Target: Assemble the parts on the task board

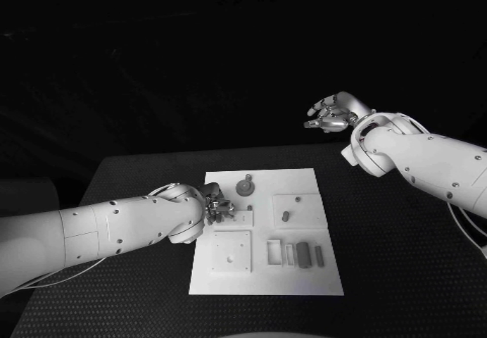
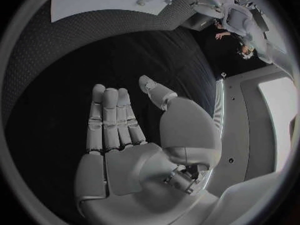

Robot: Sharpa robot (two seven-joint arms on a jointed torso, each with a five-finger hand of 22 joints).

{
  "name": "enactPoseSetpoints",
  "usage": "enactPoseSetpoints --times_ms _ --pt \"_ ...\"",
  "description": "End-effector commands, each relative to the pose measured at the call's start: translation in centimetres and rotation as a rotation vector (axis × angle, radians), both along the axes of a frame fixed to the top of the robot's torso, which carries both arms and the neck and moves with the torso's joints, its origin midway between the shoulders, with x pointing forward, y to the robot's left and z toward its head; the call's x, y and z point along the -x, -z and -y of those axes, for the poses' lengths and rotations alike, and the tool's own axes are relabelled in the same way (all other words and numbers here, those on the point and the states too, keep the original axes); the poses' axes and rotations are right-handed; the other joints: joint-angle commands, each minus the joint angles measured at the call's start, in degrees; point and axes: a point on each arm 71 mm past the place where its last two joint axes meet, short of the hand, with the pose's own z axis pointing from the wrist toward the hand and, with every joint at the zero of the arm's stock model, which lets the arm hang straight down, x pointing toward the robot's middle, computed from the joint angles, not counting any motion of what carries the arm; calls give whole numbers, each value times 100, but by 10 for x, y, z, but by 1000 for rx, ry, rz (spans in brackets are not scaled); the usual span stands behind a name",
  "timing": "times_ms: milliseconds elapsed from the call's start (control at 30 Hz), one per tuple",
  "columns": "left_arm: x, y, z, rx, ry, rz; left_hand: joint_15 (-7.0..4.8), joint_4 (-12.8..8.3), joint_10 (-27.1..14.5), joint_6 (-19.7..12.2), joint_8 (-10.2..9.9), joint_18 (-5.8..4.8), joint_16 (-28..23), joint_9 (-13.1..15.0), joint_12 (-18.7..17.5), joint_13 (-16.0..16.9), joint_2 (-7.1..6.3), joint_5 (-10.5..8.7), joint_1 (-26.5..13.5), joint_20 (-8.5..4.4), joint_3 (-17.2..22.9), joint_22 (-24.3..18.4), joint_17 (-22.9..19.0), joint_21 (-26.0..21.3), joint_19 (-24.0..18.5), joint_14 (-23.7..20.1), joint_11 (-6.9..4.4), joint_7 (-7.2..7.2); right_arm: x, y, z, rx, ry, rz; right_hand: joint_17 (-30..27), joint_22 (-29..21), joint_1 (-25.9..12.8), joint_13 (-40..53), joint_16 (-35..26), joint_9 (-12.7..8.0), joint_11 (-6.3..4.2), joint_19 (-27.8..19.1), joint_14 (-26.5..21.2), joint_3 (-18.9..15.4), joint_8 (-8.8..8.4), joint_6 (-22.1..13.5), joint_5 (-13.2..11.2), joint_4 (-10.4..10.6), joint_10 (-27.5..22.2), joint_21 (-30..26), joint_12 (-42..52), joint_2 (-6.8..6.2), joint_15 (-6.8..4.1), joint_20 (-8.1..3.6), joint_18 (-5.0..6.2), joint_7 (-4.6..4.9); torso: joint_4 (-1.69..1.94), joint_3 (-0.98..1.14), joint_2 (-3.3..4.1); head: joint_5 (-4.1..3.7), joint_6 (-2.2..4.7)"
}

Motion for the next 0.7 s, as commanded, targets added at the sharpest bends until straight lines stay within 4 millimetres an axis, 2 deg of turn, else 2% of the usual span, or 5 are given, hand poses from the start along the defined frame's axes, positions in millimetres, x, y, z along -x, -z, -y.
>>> enactPoseSetpoints --times_ms 33,200,400,567,700 --pt "0 0 4 -10 22 -4 -13 8 -256 662 1 133 27 0 31 -6 30 -29 31 9 16 8 -11 -28 -38 -30 -215 -497 0 0 -3 -40 -22 -15 -80 -69 -25 -245 -241 11 5 -97 -41 -5 16 -39 -14 21 -71 -149 -102 4 40 56 -56 8 0 1 2 -3 -6" --pt "0 1 6 -10 30 -7 -13 12 -254 667 2 132 36 2 37 -11 29 -34 27 10 11 13 -20 -29 -34 -30 -216 -498 0 1 -5 -54 -31 -28 -368 -289 -38 -992 -1134 20 77 -310 -14 17 47 -85 -13 22 -72 -591 -556 34 183 223 -36 46 3 -2 0 -10 -4" --pt "0 1 8 -14 36 -14 -13 12 -255 668 1 132 42 3 40 -14 29 -36 26 10 10 15 -27 -31 -32 -31 -216 -498 0 2 -6 -125 -12 -67 -746 -529 -65 -1988 -2489 -35 244 -1040 -392 32 43 -177 -14 -7 -32 -1271 -1402 91 619 440 -186 99 2 0 -1 -16 -6" --pt "1 2 8 -17 36 -19 -13 13 -261 663 -3 132 49 2 42 -22 43 -36 26 10 11 19 -39 -37 -33 -37 -215 -497 0 3 -7 -171 -10 -91 -860 -570 -28 -2473 -3094 -122 360 -1519 -707 1 22 -235 -13 -47 -37 -1600 -1814 161 861 525 -307 128 3 0 -2 -18 -8" --pt "2 3 10 -23 37 -28 -14 15 -266 660 -7 131 53 2 43 -27 49 -37 23 11 10 22 -48 -41 -34 -42 -214 -495 1 3 -7 -177 6 -95 -947 -637 -28 -2719 -3352 -177 390 -1694 -756 -8 21 -259 -12 -41 13 -1813 -1988 182 927 569 -350 136 5 2 0 -19 -21"
